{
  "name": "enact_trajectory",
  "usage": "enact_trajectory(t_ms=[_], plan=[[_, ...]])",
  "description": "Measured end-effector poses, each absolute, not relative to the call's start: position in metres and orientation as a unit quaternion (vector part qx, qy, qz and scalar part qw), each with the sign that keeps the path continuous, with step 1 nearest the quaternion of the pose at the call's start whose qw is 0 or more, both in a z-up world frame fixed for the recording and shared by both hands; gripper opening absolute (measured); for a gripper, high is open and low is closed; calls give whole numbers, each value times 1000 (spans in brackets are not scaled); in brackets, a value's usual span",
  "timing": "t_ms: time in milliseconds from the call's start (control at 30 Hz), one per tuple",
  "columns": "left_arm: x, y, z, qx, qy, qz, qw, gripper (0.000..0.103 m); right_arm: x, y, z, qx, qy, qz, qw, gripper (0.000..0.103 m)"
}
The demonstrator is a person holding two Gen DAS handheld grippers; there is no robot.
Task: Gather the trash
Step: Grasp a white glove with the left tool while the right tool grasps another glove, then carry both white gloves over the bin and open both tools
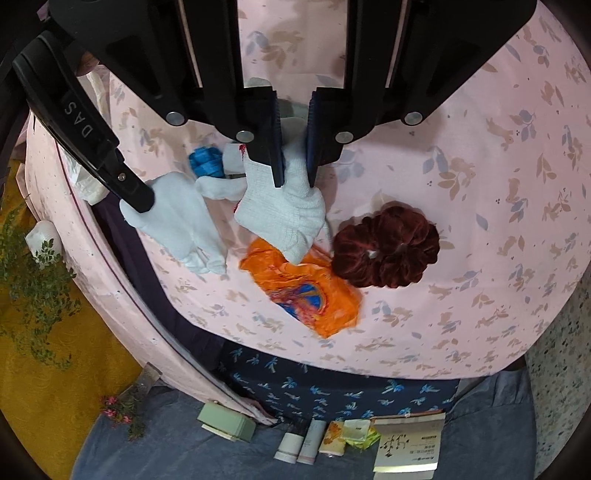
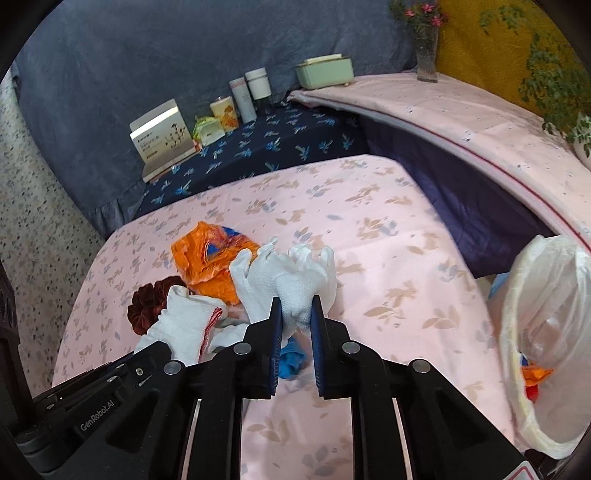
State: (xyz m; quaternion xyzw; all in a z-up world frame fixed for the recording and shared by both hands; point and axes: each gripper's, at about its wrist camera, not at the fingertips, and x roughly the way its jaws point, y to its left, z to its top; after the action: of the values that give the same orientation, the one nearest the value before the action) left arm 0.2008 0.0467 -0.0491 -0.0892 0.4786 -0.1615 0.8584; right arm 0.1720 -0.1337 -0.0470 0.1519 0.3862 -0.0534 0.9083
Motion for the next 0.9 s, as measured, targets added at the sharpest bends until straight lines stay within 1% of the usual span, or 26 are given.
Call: enact_trajectory(t_ms=[367, 900], plan=[[173, -6, -13, -53, 448, -203, 869, 11, 125, -181, -16, 169, 344, -91, 919, 14], [120, -115, 16, 21, 420, -288, 861, 11, 45, -267, -2, 201, 306, -168, 915, 14]])
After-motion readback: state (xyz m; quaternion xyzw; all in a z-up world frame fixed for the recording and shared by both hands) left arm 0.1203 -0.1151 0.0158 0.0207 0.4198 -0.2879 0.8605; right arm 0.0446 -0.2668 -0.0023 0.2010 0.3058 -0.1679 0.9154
